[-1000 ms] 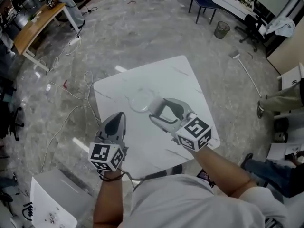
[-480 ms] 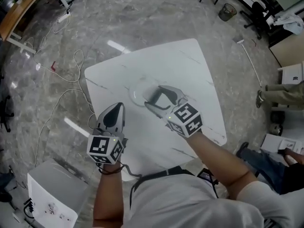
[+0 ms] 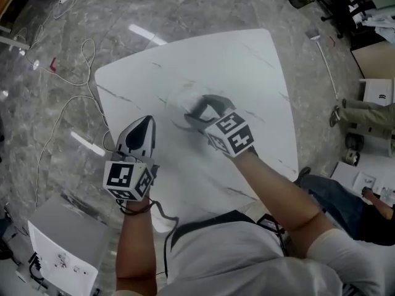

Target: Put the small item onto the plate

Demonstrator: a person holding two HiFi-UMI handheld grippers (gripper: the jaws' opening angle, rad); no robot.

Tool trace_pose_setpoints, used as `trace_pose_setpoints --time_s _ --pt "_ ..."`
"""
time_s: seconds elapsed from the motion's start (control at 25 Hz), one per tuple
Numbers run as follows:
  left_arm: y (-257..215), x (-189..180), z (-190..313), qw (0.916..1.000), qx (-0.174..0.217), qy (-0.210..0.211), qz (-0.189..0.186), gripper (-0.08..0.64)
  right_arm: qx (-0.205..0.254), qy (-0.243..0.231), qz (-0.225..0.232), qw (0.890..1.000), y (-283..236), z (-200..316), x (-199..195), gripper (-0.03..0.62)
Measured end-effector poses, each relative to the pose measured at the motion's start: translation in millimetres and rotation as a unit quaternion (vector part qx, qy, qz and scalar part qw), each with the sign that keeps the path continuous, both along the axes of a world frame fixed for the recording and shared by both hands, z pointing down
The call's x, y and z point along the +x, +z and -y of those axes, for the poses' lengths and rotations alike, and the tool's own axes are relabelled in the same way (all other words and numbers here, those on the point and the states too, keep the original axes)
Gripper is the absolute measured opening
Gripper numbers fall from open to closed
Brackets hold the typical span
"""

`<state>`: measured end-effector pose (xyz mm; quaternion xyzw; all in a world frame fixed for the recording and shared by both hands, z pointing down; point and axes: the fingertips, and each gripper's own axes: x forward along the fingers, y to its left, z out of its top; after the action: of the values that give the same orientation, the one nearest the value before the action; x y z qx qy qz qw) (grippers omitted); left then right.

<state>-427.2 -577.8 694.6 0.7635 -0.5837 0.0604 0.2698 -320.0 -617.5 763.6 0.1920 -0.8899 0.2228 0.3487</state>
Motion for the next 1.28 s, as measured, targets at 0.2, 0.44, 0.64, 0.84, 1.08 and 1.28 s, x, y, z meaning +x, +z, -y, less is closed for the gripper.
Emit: trace_pose_setpoints --time_s 0.2,0.44,0.64,0.84,1.08,1.28 --pt "19 -4 9 0.9999 -0.010 0.004 -0.008 0.005 -0.007 -0.009 -0.033 0.999 34 5 -8 0.291" --pt "30 -12 12 0.9998 -0.015 0.004 -0.013 0.005 -0.005 -0.026 -0.084 0.996 61 5 -10 0.291" --pt "35 -18 9 0.9997 -0.018 0.000 -0.015 0.005 0.002 -0.039 -0.112 0.993 73 4 -11 0.291" --pt "39 -23 4 0.9996 -0.020 -0.006 -0.017 0.005 0.009 -0.043 -0.120 0.992 78 4 -12 0.290" --pt "36 -23 -3 0.9996 -0.020 -0.008 -0.016 0.005 0.025 -0.038 -0.105 0.993 72 5 -12 0.291" --pt "24 -13 -19 0.9997 -0.016 -0.011 -0.013 0.005 0.055 -0.029 -0.074 0.995 43 1 -4 0.287"
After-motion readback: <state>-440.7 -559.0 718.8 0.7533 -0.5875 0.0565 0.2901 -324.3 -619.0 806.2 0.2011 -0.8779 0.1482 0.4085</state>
